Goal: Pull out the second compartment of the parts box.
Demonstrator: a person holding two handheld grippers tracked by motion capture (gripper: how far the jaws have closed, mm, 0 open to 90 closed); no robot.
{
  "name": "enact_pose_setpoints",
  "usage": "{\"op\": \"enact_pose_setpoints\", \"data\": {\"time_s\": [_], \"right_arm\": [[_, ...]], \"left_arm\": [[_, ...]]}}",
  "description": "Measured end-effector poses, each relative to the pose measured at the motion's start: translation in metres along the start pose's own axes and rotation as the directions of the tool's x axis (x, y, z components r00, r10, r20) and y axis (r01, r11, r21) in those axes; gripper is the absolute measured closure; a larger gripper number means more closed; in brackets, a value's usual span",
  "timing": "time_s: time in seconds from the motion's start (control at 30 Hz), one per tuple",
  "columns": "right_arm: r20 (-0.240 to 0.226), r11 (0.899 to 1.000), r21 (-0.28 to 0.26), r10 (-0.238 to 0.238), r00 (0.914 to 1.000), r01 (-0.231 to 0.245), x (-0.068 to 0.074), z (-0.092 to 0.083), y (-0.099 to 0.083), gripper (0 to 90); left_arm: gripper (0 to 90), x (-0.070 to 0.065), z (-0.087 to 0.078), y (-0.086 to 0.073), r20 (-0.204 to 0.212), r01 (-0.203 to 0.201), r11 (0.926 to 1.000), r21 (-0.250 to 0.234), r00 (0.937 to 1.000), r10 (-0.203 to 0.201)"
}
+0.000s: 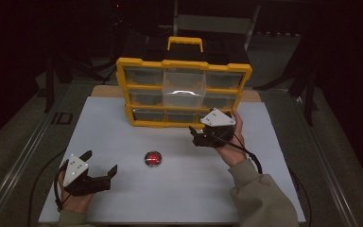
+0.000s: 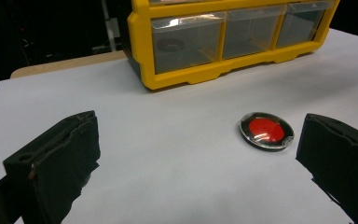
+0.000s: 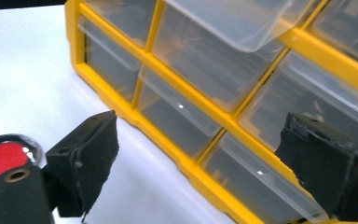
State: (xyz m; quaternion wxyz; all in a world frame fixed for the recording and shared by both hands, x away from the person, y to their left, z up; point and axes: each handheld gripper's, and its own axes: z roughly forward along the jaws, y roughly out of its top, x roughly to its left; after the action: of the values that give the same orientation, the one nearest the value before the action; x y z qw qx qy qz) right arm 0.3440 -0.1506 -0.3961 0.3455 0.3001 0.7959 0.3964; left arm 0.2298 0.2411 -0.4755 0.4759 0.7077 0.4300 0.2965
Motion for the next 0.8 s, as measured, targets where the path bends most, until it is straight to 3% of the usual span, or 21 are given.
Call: {"op": "enact_pose_setpoints", "data": {"time_s": [0.37, 0.57, 0.8], "right_arm": [[-0.086, 0.999, 0.037, 0.026, 0.9959, -0.022, 0.012, 0.011, -0.002, 9.7], [-0.148, 0.998, 0.053, 0.049, 0.9878, -0.041, 0.016, 0.017, -0.002, 9.4], [-0.207, 0.997, 0.079, 0.032, 0.9778, -0.016, 0.023, 0.021, 0.001, 9.2]], "left_arm": [[0.0, 0.0, 0.0, 0.0, 0.003, -0.001, 1.0, 0.001, 1.0, 0.001], [0.0, 0.0, 0.0, 0.0, 0.004, 0.0, 1.0, 0.002, 1.0, 0.0], [0.0, 0.0, 0.002, 0.0, 0.008, -0.001, 1.0, 0.004, 1.0, 0.001]]}}
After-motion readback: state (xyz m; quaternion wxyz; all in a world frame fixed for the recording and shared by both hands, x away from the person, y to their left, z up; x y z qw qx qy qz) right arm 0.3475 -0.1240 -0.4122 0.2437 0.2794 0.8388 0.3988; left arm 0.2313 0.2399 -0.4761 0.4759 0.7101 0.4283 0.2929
